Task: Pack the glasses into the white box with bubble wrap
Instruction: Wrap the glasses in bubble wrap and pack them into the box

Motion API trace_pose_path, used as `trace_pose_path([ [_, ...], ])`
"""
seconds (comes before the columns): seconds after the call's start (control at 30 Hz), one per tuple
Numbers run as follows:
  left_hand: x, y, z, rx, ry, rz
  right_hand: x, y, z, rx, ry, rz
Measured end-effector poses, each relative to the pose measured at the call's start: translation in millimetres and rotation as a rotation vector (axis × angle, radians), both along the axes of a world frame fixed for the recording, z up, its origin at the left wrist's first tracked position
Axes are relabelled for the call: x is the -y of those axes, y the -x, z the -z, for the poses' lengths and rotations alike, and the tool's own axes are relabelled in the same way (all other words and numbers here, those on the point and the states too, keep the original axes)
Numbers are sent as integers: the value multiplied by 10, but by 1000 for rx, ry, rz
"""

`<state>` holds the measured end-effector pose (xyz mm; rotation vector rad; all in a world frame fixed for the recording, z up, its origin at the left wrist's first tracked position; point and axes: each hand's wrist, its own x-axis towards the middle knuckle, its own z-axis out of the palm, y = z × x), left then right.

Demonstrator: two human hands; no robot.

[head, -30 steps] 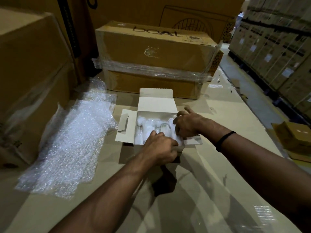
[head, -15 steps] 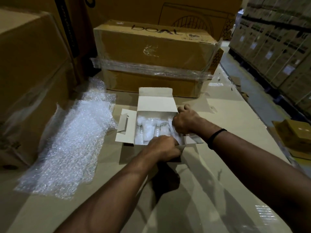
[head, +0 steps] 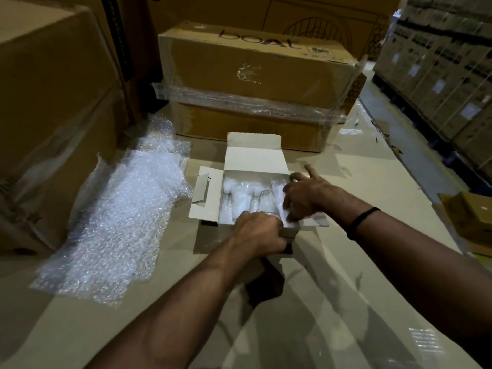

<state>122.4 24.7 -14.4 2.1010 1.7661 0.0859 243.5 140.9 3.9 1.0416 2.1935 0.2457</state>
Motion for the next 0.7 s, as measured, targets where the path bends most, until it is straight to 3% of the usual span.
trace_pose_path([
  [0.17, -81, -57, 8, 8, 142, -107, 40, 110, 7, 49, -26, -17],
  [0.3, 28, 10, -37, 101, -59, -186, -86, 90, -142, -186, -156, -43],
  [0.37, 66, -10, -34, 83, -205, -209, -77, 118, -100, -152, -189, -70],
  [0.57, 45, -58, 19, -25, 17, -131, -45, 237, 96, -31, -189, -19],
  [0.7, 111, 108, 53, 49, -86, -134, -44, 112, -21, -180, -188, 7],
])
